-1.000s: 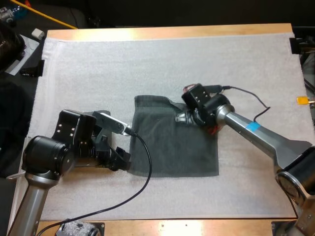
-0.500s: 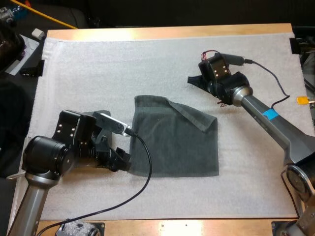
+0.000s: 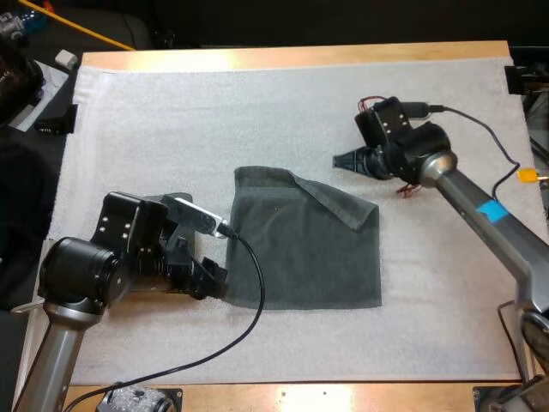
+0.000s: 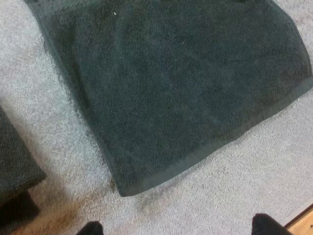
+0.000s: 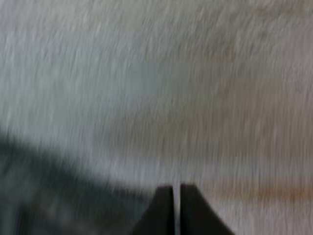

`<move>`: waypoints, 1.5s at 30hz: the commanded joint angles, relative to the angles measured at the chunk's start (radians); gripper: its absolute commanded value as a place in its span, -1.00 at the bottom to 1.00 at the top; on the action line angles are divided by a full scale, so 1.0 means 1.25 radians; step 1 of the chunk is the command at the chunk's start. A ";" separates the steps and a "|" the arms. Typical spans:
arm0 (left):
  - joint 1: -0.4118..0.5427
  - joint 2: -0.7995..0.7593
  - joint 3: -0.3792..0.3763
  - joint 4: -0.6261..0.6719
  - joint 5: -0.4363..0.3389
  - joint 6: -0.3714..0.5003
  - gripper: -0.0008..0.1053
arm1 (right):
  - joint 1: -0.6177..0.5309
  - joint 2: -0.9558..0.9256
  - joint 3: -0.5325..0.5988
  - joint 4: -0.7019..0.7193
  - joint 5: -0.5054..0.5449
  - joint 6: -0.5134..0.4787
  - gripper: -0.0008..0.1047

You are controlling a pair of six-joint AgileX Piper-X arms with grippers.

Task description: Pick towel from pile, fold and stack

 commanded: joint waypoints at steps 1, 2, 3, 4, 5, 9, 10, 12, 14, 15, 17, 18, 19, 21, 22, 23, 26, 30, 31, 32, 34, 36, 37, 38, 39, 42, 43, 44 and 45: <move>-0.003 -0.008 0.002 0.002 0.008 0.001 0.12 | 0.020 -0.046 0.000 0.101 -0.050 -0.036 -0.99; -0.003 -0.010 0.002 0.002 0.008 0.000 0.12 | 0.027 -0.052 0.000 0.115 -0.054 -0.039 -0.99; -0.003 -0.013 0.002 0.003 0.008 -0.001 0.12 | 0.034 -0.058 0.001 0.128 -0.055 -0.041 -0.98; -0.003 -0.018 0.002 0.003 0.008 -0.001 0.12 | 0.041 -0.060 0.002 0.135 -0.055 -0.040 -0.98; -0.003 -0.023 0.002 0.004 0.009 -0.002 0.12 | 0.047 -0.063 0.003 0.140 -0.054 -0.042 -0.98; -0.002 -0.043 0.004 0.008 0.008 -0.006 0.12 | 0.066 -0.064 0.014 0.141 -0.049 -0.035 -0.99; -0.002 -0.049 0.006 0.009 0.008 -0.007 0.12 | 0.069 -0.059 0.019 0.139 -0.049 -0.032 -0.99; -0.001 -0.045 0.002 0.008 0.003 -0.006 0.12 | 0.065 -0.057 0.028 0.129 -0.055 -0.035 -0.98; 0.000 -0.041 0.002 0.008 0.001 -0.007 0.11 | 0.065 -0.056 0.062 0.130 -0.067 -0.046 -0.98; -0.002 -0.042 0.003 0.008 0.001 -0.008 0.11 | 0.066 -0.057 0.077 0.129 -0.073 -0.049 -0.98; -0.002 -0.042 0.003 0.008 0.002 -0.009 0.11 | 0.068 -0.054 0.108 0.119 -0.097 -0.057 -0.98; -0.002 -0.041 0.002 0.008 0.003 -0.010 0.11 | 0.068 -0.055 0.122 0.115 -0.108 -0.060 -0.98; -0.001 -0.041 0.003 0.010 0.003 -0.008 0.11 | 0.070 -0.053 0.136 0.111 -0.126 -0.066 -0.98; -0.001 -0.039 0.003 0.011 0.002 -0.010 0.11 | 0.073 -0.050 0.157 0.096 -0.152 -0.072 -0.98; -0.002 -0.039 0.003 0.009 0.003 -0.011 0.11 | 0.074 -0.042 0.165 0.090 -0.161 -0.074 -0.98; -0.001 -0.040 0.004 0.010 0.002 -0.011 0.11 | 0.076 -0.038 0.169 0.081 -0.167 -0.074 -0.98; -0.001 -0.039 0.006 0.009 0.004 -0.013 0.11 | 0.078 -0.011 0.178 0.067 -0.168 -0.074 -0.98; -0.001 -0.041 0.007 0.011 0.004 -0.017 0.11 | 0.077 0.025 0.178 0.048 -0.152 -0.071 -0.98; -0.001 -0.041 0.008 0.011 0.005 -0.019 0.11 | 0.076 0.035 0.177 0.043 -0.149 -0.069 -0.98; 0.000 -0.040 0.008 0.012 0.004 -0.020 0.11 | 0.077 0.043 0.177 0.039 -0.145 -0.069 -0.98; 0.000 -0.042 0.008 0.012 0.005 -0.022 0.11 | 0.078 0.057 0.179 0.032 -0.138 -0.063 -0.98; 0.000 -0.041 0.008 0.009 0.005 -0.023 0.11 | 0.076 0.067 0.175 0.020 -0.136 -0.062 -0.98; -0.001 -0.042 0.008 0.008 0.005 -0.022 0.11 | 0.075 0.063 0.174 0.018 -0.141 -0.061 -0.98; -0.001 -0.044 0.007 0.008 0.005 -0.021 0.11 | 0.074 0.059 0.172 0.016 -0.145 -0.060 -0.98; -0.001 -0.043 0.006 0.009 0.005 -0.021 0.11 | 0.074 0.068 0.168 -0.003 -0.143 -0.051 -0.99; -0.001 -0.042 0.006 0.009 0.006 -0.022 0.11 | 0.075 0.084 0.162 -0.034 -0.134 -0.035 -0.99; -0.001 -0.042 0.006 0.009 0.006 -0.022 0.11 | 0.074 0.088 0.160 -0.045 -0.131 -0.028 -0.99; -0.001 -0.042 0.007 0.009 0.006 -0.022 0.11 | 0.074 0.093 0.158 -0.055 -0.128 -0.021 -0.99; -0.001 -0.042 0.006 0.010 0.006 -0.022 0.11 | 0.074 0.096 0.155 -0.069 -0.123 -0.012 -0.99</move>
